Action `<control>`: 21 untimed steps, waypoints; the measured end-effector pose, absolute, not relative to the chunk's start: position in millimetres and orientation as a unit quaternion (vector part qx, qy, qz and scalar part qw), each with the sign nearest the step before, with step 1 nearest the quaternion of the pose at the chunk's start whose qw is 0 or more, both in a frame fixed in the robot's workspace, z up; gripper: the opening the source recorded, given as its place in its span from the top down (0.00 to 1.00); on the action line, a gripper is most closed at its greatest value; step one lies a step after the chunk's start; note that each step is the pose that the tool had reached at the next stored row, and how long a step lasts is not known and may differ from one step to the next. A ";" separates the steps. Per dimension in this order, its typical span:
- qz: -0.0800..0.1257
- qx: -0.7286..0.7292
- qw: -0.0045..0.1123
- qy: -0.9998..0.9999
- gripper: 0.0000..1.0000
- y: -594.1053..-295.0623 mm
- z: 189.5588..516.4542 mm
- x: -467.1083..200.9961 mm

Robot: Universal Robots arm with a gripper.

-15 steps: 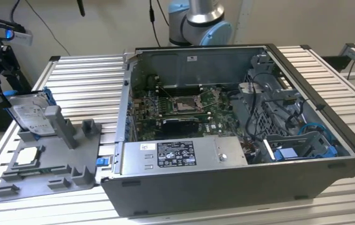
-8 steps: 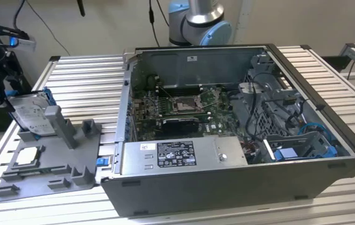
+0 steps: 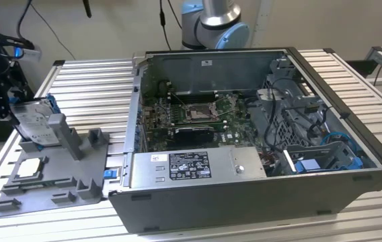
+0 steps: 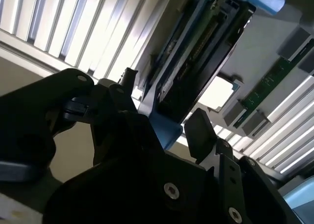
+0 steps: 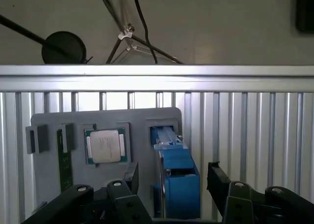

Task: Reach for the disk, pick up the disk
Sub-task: 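Pick up the disk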

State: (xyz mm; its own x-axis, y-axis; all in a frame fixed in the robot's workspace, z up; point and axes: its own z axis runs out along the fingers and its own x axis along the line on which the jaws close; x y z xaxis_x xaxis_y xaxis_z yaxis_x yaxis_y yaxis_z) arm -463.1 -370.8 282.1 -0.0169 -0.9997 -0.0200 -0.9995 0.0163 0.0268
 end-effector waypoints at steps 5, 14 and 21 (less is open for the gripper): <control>-0.020 0.701 -0.001 -0.713 0.00 -371.6 273.5 -463.3; -0.028 0.701 -0.009 -0.712 0.00 -371.7 264.2 -463.4; -0.030 0.701 -0.011 -0.712 0.00 -371.7 262.6 -463.4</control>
